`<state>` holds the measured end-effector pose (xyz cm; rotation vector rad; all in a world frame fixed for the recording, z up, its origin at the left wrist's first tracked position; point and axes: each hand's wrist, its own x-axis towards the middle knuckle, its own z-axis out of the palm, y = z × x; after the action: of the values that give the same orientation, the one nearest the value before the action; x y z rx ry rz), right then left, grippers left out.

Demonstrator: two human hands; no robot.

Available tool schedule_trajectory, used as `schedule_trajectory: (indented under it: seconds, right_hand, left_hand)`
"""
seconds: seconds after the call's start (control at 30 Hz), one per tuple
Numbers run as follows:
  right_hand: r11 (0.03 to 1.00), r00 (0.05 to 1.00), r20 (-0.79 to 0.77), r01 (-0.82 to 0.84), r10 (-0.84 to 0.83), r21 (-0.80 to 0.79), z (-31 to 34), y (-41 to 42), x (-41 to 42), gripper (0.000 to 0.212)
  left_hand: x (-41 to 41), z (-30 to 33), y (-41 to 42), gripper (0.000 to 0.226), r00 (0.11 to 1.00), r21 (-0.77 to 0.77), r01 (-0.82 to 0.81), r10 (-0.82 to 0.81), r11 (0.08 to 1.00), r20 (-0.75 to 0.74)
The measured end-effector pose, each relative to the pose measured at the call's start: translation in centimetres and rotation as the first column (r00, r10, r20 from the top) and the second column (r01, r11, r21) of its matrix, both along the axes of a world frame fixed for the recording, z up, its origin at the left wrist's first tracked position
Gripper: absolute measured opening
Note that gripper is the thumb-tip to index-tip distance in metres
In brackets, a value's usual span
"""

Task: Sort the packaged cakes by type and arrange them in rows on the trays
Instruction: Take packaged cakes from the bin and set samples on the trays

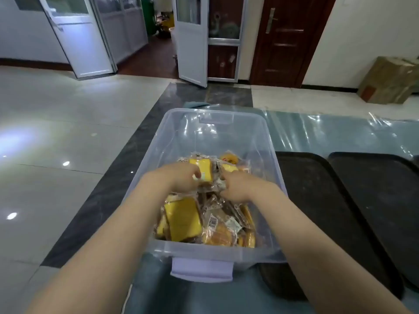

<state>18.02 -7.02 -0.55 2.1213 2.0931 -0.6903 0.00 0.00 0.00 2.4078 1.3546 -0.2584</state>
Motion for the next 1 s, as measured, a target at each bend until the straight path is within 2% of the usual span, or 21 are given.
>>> schedule_trajectory:
  seconds: [0.07,0.17,0.3,0.47,0.57,0.67,0.73,0.9,1.0]
  right_hand:
    - [0.999,1.0,-0.019,-0.01,0.01,-0.042,-0.3,0.0,-0.5,0.062]
    - [0.996,0.997,-0.039,-0.071,0.069,-0.053,-1.5,-0.4,-0.6,0.064]
    - [0.995,0.992,-0.097,-0.089,0.085,-0.04,-2.0,0.0,-0.2,0.06]
    - [0.977,0.986,-0.044,-0.165,0.16,-0.134,-2.4,-0.1,-1.0,0.047]
    - [0.971,0.98,-0.09,-0.19,0.178,-0.146,-2.3,-0.1,-1.3,0.035]
    - [0.968,0.972,-0.153,-0.201,0.178,-0.153,-2.1,-0.1,-1.5,0.043]
    - [0.956,0.963,-0.193,-0.225,0.189,-0.186,-2.1,-0.1,-1.6,0.041]
    - [0.951,0.955,-0.189,-0.261,0.229,-0.165,-2.6,0.1,-1.2,0.008]
    - [0.962,0.96,-0.165,-0.248,0.228,-0.111,-2.9,0.4,-1.1,0.015]
  left_hand:
    - [-0.2,-0.6,-0.1,0.037,0.995,-0.058,0.079,-0.083,0.995,-0.053]
    - [-0.3,-1.4,-0.5,0.029,0.989,-0.169,0.142,-0.147,0.975,-0.02]
    - [-0.3,-1.7,0.5,0.028,0.991,-0.093,0.115,-0.121,0.989,-0.062]
    - [-1.0,-1.8,0.5,0.043,0.986,-0.139,0.101,-0.118,0.985,-0.121]
    - [-1.2,-1.9,0.6,0.043,0.987,-0.143,0.103,-0.12,0.984,-0.111]
    - [-1.2,-1.9,0.6,0.044,0.984,-0.148,0.098,-0.118,0.984,-0.136]
    - [-1.2,-2.0,0.6,0.042,0.982,-0.148,0.094,-0.116,0.984,-0.147]
    - [-1.3,-2.2,0.8,0.037,0.984,-0.118,0.085,-0.103,0.989,-0.148]
    - [-1.2,-2.4,1.0,0.026,0.981,-0.111,0.087,-0.105,0.99,-0.166]
